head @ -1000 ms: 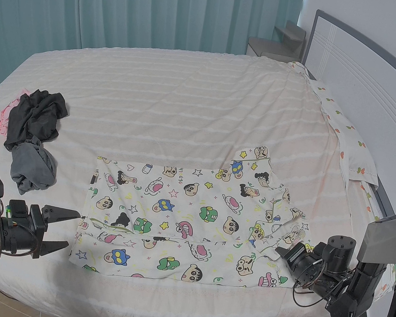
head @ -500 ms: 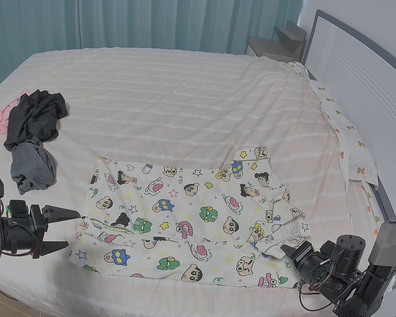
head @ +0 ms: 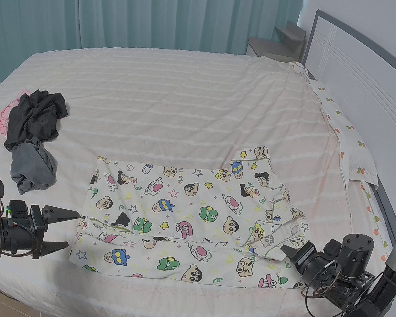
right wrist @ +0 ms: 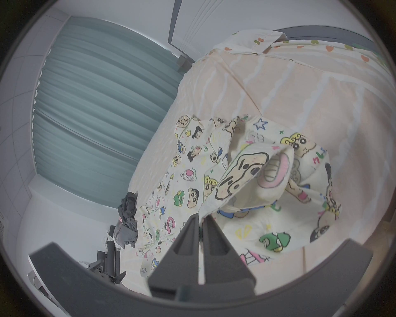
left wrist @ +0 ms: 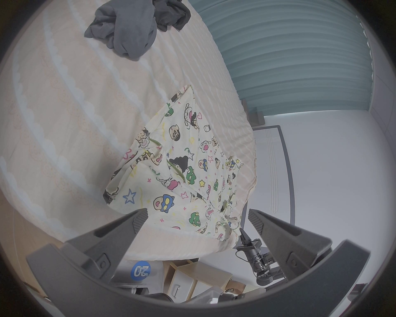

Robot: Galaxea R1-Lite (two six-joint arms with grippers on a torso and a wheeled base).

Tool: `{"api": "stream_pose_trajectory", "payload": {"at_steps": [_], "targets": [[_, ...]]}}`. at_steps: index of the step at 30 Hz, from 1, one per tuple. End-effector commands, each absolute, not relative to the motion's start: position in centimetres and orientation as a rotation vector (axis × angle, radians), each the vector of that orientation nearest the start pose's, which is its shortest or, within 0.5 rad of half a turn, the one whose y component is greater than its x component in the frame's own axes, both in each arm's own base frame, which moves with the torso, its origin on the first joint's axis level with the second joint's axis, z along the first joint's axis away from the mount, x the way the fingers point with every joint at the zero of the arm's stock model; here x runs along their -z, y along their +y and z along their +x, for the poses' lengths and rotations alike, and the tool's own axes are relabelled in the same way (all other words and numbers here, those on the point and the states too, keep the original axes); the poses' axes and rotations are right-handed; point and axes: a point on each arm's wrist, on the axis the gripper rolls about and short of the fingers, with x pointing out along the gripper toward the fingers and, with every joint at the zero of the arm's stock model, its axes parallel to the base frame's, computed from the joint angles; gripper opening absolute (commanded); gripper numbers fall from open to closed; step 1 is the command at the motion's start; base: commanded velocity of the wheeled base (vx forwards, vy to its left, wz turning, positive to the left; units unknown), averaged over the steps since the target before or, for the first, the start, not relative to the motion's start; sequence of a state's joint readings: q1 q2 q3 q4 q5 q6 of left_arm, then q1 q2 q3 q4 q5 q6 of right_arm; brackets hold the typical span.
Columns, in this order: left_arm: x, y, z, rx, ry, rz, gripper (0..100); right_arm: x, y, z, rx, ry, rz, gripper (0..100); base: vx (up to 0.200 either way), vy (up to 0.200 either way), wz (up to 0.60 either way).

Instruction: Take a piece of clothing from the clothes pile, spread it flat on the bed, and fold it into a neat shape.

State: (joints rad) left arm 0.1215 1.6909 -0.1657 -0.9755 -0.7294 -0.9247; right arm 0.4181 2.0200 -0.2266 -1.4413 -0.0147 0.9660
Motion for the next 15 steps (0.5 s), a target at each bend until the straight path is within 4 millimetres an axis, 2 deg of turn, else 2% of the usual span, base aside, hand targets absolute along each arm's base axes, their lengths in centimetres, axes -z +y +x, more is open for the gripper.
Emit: {"api": "stream_pose_trajectory", "payload": {"at_steps": [1, 6, 11, 15], "targets": [[-7.6, 1.0, 20.2, 0.319, 0.758, -1.105, 100, -6.4, 11.4, 22.9, -0.237, 0.492, 0.86, 0, 0.0, 0.0, 0.0], [-7.6, 0.9, 20.2, 0.321, 0.758, -1.105, 100, -6.4, 12.0, 22.2, -0.22, 0.503, 0.843, 0, 0.0, 0.0, 0.0], [-7.7, 1.0, 20.2, 0.32, 0.756, -1.104, 100, -5.7, 12.0, 21.6, -0.171, 0.518, 0.819, 0, 0.0, 0.0, 0.0], [-7.7, 0.9, 20.2, 0.322, 0.757, -1.105, 100, -4.0, 11.9, 21.5, -0.131, 0.575, 0.796, 0, 0.0, 0.0, 0.0]]}}
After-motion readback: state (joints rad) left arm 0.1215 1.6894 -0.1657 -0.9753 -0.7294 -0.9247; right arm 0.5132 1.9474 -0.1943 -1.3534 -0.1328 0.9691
